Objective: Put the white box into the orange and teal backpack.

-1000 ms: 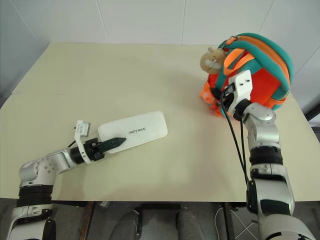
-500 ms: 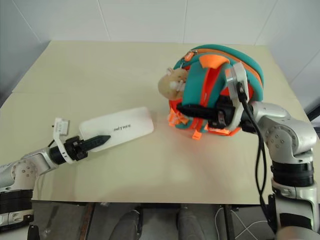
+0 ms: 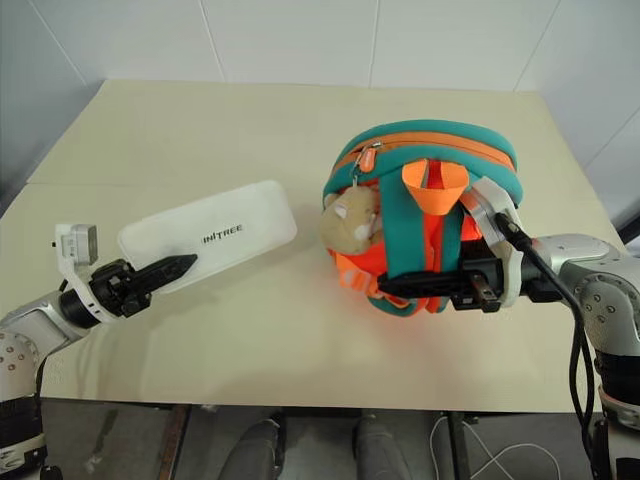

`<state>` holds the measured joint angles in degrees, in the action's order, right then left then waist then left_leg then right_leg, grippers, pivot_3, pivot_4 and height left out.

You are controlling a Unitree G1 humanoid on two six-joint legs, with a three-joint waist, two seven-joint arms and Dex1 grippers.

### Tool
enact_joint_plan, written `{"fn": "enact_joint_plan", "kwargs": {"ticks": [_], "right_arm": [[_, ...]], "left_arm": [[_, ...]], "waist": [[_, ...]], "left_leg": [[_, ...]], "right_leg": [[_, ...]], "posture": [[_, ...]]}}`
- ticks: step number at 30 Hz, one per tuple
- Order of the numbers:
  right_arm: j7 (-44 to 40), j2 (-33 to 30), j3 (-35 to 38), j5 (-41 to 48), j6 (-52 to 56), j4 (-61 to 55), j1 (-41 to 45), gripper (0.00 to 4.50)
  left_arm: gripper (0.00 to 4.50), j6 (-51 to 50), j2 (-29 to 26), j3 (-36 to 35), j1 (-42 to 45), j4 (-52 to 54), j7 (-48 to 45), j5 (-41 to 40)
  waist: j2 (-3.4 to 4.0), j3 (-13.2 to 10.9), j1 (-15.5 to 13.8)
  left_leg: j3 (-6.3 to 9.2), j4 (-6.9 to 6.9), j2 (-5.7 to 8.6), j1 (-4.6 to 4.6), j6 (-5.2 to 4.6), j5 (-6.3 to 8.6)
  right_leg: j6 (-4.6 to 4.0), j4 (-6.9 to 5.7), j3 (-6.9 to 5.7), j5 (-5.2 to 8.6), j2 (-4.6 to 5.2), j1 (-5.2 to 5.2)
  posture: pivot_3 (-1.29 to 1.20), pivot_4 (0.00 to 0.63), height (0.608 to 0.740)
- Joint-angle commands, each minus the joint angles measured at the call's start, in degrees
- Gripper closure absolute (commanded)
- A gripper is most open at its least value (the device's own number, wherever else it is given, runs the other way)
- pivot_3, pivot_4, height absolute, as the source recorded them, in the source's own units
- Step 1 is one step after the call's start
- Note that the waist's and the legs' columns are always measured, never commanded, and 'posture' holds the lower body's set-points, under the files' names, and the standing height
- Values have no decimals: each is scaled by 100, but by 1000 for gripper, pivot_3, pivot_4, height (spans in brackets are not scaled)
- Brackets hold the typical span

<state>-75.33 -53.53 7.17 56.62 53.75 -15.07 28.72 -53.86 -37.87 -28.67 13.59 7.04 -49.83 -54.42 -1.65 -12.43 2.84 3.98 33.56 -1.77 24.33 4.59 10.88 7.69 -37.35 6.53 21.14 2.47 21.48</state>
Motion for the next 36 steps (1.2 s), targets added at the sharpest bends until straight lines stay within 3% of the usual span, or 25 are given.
{"fn": "enact_joint_plan", "kwargs": {"ticks": [1,7,11,17,24,28,36], "right_arm": [[-430,-255,-40,-140,-117,101,-111,4472],[-502,-234,-276,-796,-650,324,-104,4472],[-428,-42,-492,-976,-741,344,-40,4472],[-336,134,-634,-1041,-697,321,69,4472],[-236,285,-652,-1066,-683,343,281,4472],[-125,412,-512,-815,-467,352,685,4472],[9,640,-409,-484,-192,358,1254,4472]], "left_arm": [[3139,249,-60,-199,58,410,18,-217],[3139,596,-156,-16,292,768,-86,-146],[3139,1164,-185,438,905,813,-128,283],[3139,1924,-400,1164,1237,579,-818,915],[3139,2334,-687,1499,1591,292,-1463,1226],[3139,3450,-966,2024,1921,-248,-2176,2107],[3139,4416,-335,2898,3114,-1639,-2120,3198]], "waist": [[-1,-1,-10],[-1,-1,-51],[-2,-1,-97],[-2,-1,-78],[-2,-1,-91],[-1,-1,-84],[-2,-1,-128]], "left_leg": [[0,0,0,0,0,0],[-2,5,1,0,1,0],[-2,12,1,0,1,0],[-8,12,-2,-1,1,2],[-6,18,-2,0,0,3],[-6,19,-3,-1,1,2],[-4,24,-2,1,0,2]], "right_leg": [[0,1,-1,0,0,0],[0,0,0,0,-1,-1],[1,-2,0,-1,-4,-2],[2,-2,6,0,-8,-3],[2,-4,4,0,-9,-4],[2,-8,4,-1,-11,-3],[3,-9,0,-1,-10,-4]], "posture": [[0,150,740],[0,150,740],[0,150,740],[0,150,740],[0,150,740],[0,150,740],[0,150,740]]}}
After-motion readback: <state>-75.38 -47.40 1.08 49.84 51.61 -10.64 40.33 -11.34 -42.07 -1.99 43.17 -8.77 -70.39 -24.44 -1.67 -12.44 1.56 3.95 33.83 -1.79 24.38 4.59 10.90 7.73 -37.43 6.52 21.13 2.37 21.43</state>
